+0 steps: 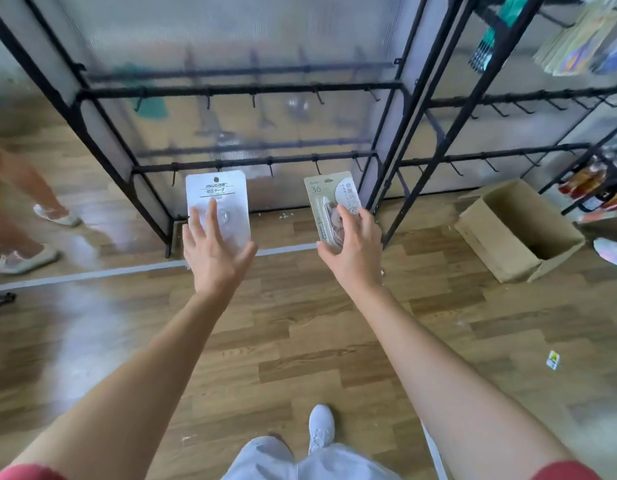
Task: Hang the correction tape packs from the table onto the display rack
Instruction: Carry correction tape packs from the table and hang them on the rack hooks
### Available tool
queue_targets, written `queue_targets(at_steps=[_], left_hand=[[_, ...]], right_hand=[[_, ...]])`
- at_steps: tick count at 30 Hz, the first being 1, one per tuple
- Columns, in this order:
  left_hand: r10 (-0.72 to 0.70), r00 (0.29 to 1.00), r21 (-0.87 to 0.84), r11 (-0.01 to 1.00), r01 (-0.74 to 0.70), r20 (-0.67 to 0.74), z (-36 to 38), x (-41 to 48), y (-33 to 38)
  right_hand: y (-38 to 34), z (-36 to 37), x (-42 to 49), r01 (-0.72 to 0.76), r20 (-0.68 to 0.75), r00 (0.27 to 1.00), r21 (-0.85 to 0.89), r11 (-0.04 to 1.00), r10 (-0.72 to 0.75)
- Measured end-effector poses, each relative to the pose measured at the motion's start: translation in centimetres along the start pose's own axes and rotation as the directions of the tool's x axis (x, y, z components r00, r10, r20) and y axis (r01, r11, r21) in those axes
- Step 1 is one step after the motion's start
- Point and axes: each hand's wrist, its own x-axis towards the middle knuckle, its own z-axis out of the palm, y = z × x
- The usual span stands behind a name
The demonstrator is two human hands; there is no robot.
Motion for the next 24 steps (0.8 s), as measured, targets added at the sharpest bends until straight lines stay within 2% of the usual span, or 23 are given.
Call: queue_targets(at_steps=[6, 12, 19, 24], left_hand=[[0.062, 0.992, -0.020, 0.998, -0.065, -0.112, 0.5, 9.5, 3.7], [0.132, 0.976, -0.078, 0.986, -0.148, -0.173, 0.0, 19.4, 6.1], [0.229, 0.938, -0.124, 0.955, -0.268, -0.261, -2.6, 28.3, 9.7], [0.266, 0.913, -0.095, 0.947, -0.308, -0.309, -4.0, 32.8, 12.2]], right_hand=[[-1.9, 0.1, 11.1, 0.108, -0.097, 0.990, 0.037, 0.993, -0.104], [-4.8, 0.8, 20.6, 0.138, -0.172, 0.978, 0.093, 0.986, -0.120], [-8.8, -0.5, 29.3, 0.235, -0.324, 0.932, 0.200, 0.951, -0.162], [-10.9, -1.7, 33.8, 0.326, -0.419, 0.880, 0.188, 0.927, -0.225]])
